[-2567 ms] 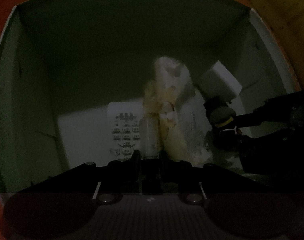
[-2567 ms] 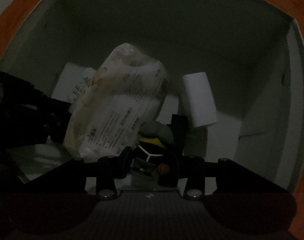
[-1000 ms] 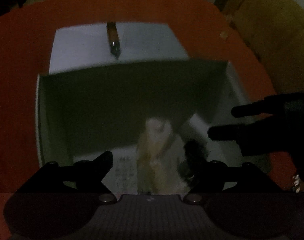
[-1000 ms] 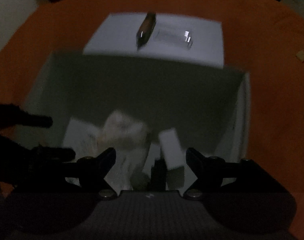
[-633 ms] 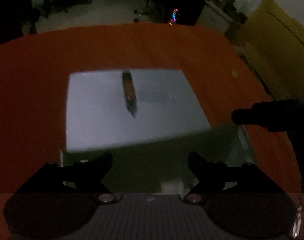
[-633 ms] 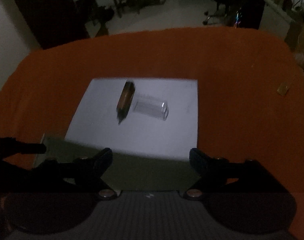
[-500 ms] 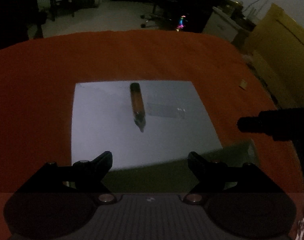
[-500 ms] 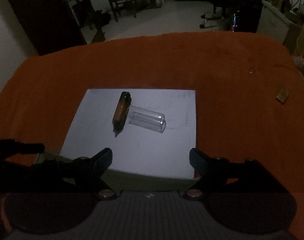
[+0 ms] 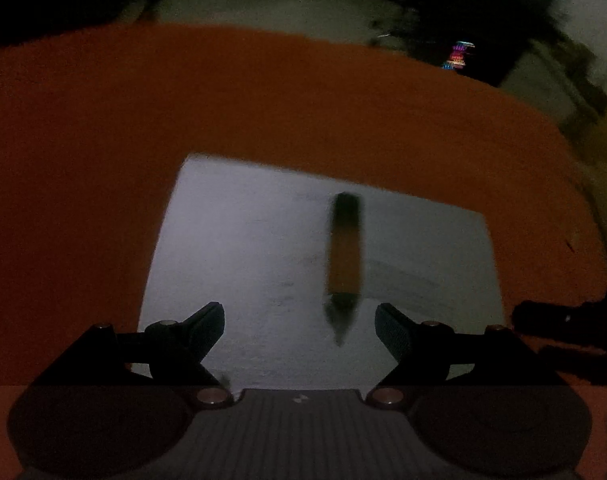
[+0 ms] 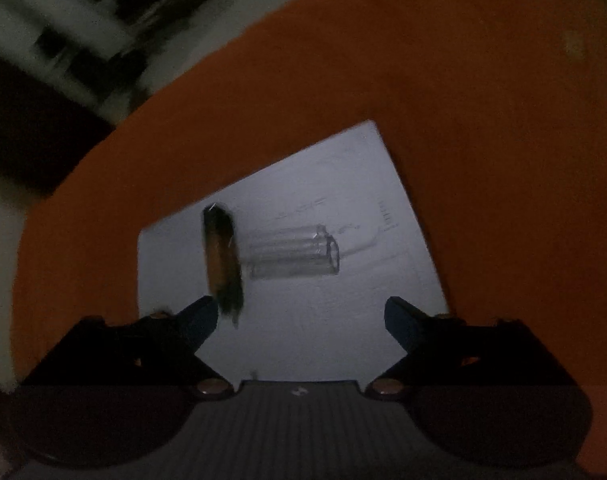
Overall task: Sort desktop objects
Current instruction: 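Grasp the brown bottle with the left gripper while the right grasps the clear tube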
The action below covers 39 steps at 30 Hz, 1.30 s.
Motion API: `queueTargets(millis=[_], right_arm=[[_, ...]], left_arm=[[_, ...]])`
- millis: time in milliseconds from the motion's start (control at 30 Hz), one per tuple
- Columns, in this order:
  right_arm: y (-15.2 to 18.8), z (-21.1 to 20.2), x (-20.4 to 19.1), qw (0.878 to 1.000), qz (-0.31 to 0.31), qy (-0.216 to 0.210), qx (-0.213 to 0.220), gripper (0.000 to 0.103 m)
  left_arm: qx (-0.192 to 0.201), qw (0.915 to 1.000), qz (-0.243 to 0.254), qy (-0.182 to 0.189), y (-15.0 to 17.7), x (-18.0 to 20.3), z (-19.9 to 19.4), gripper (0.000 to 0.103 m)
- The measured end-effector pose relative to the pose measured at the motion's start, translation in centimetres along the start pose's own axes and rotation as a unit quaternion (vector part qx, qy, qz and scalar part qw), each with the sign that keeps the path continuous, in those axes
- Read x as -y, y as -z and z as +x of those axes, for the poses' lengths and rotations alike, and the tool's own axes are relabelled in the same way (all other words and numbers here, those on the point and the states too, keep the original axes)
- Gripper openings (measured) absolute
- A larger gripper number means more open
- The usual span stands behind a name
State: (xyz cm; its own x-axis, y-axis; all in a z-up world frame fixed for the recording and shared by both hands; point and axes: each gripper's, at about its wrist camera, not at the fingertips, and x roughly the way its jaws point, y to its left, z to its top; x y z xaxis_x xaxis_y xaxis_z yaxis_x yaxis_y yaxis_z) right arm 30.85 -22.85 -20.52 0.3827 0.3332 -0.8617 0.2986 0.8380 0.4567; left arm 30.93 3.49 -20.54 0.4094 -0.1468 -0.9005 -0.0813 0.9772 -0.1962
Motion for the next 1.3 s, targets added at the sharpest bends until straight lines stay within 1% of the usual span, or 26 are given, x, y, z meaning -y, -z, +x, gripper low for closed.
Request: queueTargets(millis=[100, 233, 333, 433, 567, 667, 733, 800, 833, 900, 1000, 1067, 1167, 1300], right_arm=[[-1.6, 2.9, -1.1, 1.0, 0.003, 0.023, -0.006, 0.096], [-2.4, 5.7, -3.8, 0.998, -0.036, 0.046, -0.011, 0.096], [-2.1, 7.1, -6.0, 0.995, -0.08, 0.062, -0.01, 0.096], [-1.3, 8.4, -7.6, 0.988, -0.119, 0.098, 0.007, 0.096], [-1.0, 10.3, -8.5, 0.983, -0.133, 0.125, 0.012, 0.095], [-0.8, 10.4, -8.4, 0.981, -0.131, 0.137, 0.03, 0.095], [-0.7, 10.6, -8.0, 0.983, -0.12, 0.136, 0.029, 0.096], [-0.6, 10.7, -7.6, 0.985, -0.111, 0.129, 0.025, 0.095], [-0.6, 10.4, -7.4, 0.985, -0.109, 0.128, 0.03, 0.093], [-0.5, 9.7, -7.0, 0.984, -0.11, 0.138, 0.031, 0.093], [-0.3, 8.7, -5.9, 0.983, -0.121, 0.136, 0.016, 0.093], [-0.2, 7.7, -5.3, 0.982, -0.136, 0.133, 0.011, 0.093], [0.1, 5.9, -4.0, 0.977, -0.16, 0.138, 0.011, 0.093], [0.9, 4.8, -2.4, 0.973, -0.181, 0.143, 0.01, 0.093]], left_arm=[[-0.002, 0.9997, -0.015, -0.017, 0.0, -1.2, 0.9, 0.081], [0.0, 0.9996, -0.009, -0.025, 0.1, -2.8, 0.4, 0.081], [0.007, 0.9997, -0.013, -0.019, 0.4, -3.9, -0.5, 0.081], [0.011, 0.9999, -0.006, -0.011, 0.2, -4.5, -0.3, 0.081], [0.019, 0.9998, 0.003, 0.0, 0.4, -4.5, 0.0, 0.081], [0.021, 0.9996, -0.009, 0.015, 0.5, -4.5, 0.7, 0.081], [0.02, 0.9995, -0.016, 0.018, 0.7, -4.4, 1.0, 0.081], [0.017, 0.9997, -0.014, 0.013, 0.8, -4.2, 1.5, 0.081], [0.017, 0.9998, -0.011, 0.01, 0.8, -3.9, 1.7, 0.081], [0.017, 0.9998, -0.005, 0.003, 0.7, -3.3, 2.0, 0.081], [0.018, 0.9998, -0.001, -0.001, 0.6, -2.7, 2.3, 0.081], [0.017, 0.9998, 0.009, -0.002, 0.2, -1.8, 2.8, 0.081], [0.017, 0.9986, 0.05, 0.004, -0.8, 0.0, 3.6, 0.081], [0.018, 0.9977, 0.065, 0.01, -2.4, 2.3, 3.9, 0.081]])
